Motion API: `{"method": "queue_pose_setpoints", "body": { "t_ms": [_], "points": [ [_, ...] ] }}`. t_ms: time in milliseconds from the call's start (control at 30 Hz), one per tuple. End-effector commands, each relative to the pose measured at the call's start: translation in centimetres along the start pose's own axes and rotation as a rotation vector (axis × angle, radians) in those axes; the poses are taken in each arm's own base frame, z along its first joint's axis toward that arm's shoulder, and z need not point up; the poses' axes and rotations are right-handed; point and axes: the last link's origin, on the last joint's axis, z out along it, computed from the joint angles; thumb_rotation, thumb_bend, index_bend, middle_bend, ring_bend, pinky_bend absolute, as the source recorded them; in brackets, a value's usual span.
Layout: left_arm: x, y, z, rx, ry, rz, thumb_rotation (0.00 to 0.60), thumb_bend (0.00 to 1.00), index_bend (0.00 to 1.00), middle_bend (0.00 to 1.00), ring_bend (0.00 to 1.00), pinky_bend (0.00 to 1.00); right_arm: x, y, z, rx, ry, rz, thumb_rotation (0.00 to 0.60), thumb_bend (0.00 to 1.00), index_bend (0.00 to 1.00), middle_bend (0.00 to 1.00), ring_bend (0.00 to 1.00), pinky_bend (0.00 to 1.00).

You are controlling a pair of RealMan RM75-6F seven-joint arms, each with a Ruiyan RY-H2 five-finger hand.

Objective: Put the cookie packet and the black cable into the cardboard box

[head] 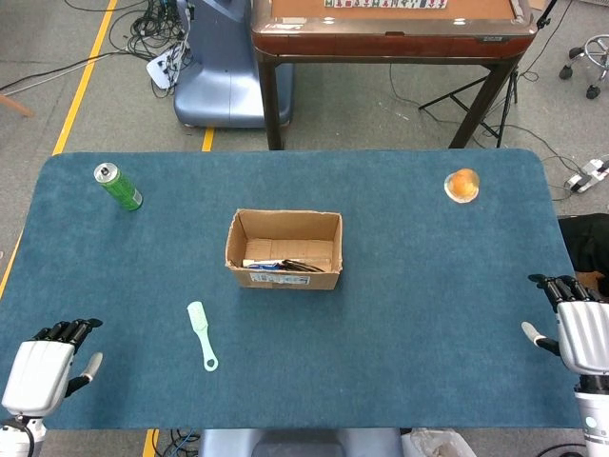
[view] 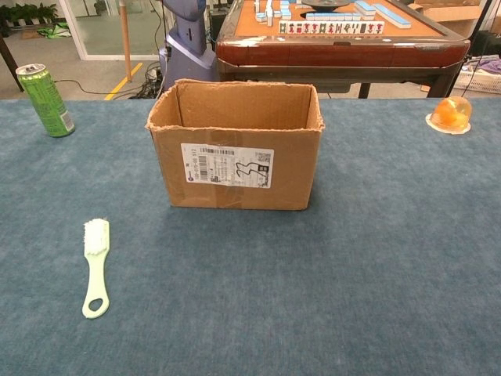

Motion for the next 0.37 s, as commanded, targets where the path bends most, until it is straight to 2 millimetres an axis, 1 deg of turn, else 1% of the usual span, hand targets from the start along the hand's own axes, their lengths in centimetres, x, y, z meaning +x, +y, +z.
{"method": "queue_pose_setpoints", "body": {
  "t_ms": [33,167,367],
  "points": [
    [-0.15,-0.53,0.01,0.005,0.001,0.014,0.6,0.3,0.34,0.41,0.39,0.5,0.06,0.09,0.07,-0.001,0.0,0.002,0.6,0.08,0.3,0.38,0.26,0.44],
    [-0.54,-0.73,0.06,0.013,-0.018,0.001,0.6,0.3,0.34,0.41,0.38,0.5,0.08,0.31,0.23,-0.011,0.0,0.007,0.6,0.08,0.3,0.38,0.26,0.44],
    [-0.57,-0.87,0.29,0.013,-0.003,-0.006,0.6,0.3,0.34,0.41,0.38,0.5,-0.53,0.32,0.68,-0.011,-0.036,0.002,0.6,0.08,0.3,0.38,0.26,0.44]
  ]
}}
